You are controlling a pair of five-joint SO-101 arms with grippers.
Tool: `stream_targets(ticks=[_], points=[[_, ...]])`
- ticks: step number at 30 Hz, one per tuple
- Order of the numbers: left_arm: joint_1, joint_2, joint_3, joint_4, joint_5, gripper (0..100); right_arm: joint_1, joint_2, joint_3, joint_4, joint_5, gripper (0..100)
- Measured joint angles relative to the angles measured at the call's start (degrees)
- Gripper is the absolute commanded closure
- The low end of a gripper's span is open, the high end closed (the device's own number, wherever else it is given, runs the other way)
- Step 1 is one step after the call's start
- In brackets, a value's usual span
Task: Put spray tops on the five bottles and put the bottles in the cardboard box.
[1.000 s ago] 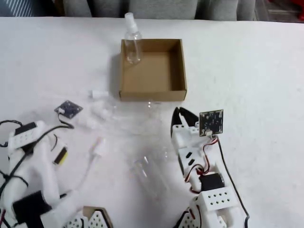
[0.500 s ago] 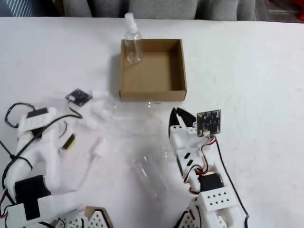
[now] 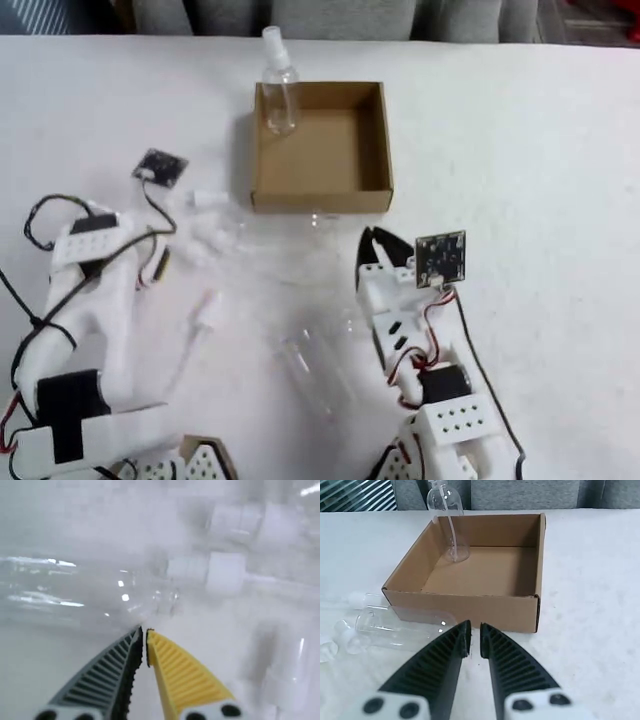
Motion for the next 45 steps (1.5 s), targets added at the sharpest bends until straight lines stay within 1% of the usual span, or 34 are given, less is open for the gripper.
stream_targets(ticks=[2, 4, 6, 8, 10, 15, 18, 23, 28, 32, 35, 38, 42, 45], points=[[-0.4, 0.0, -1.8, 0.4, 0.0, 98, 0.0, 0.0, 0.0, 0.0, 0.0, 98.4], [-1.3, 0.0, -4.2, 2.5, -0.4, 98, 0.0, 0.0, 0.0, 0.0, 0.0, 98.4], [-2.5, 0.0, -7.1, 5.4, -4.8, 98, 0.0, 0.0, 0.0, 0.0, 0.0, 98.4], [-3.7, 0.0, -10.0, 8.4, -12.3, 98, 0.0, 0.0, 0.0, 0.0, 0.0, 98.4], [-5.1, 0.0, -12.7, 10.4, -21.4, 98, 0.0, 0.0, 0.0, 0.0, 0.0, 98.4], [-7.6, 0.0, -14.2, 11.7, -41.8, 98, 0.0, 0.0, 0.0, 0.0, 0.0, 98.4], [-7.5, 0.0, -14.2, 11.9, -49.9, 96, 0.0, 0.0, 0.0, 0.0, 0.0, 98.4], [-5.4, 0.0, -14.2, 12.9, -57.8, 86, 0.0, 0.0, 0.0, 0.0, 0.2, 98.4], [-5.2, 0.0, -14.2, 14.1, -61.2, 78, -0.1, 0.0, 0.0, 0.0, 3.3, 98.4], [-6.1, 0.0, -14.2, 14.1, -65.1, 66, -0.1, 0.0, 0.0, 0.0, 3.9, 98.4], [-7.2, 0.0, -14.2, 11.8, -67.3, 67, -1.3, 0.0, 0.0, 0.0, 3.9, 98.4], [-7.9, 0.0, -12.8, 6.6, -69.8, 67, -1.9, 0.0, 0.9, 0.0, 3.9, 98.4], [-7.9, 0.0, -7.5, -2.8, -73.6, 65, -2.2, 0.0, 0.9, 0.0, 4.0, 98.4], [-8.3, 0.0, -1.7, -11.7, -78.3, 64, -2.3, 0.0, 0.9, 0.0, 4.0, 98.4]])
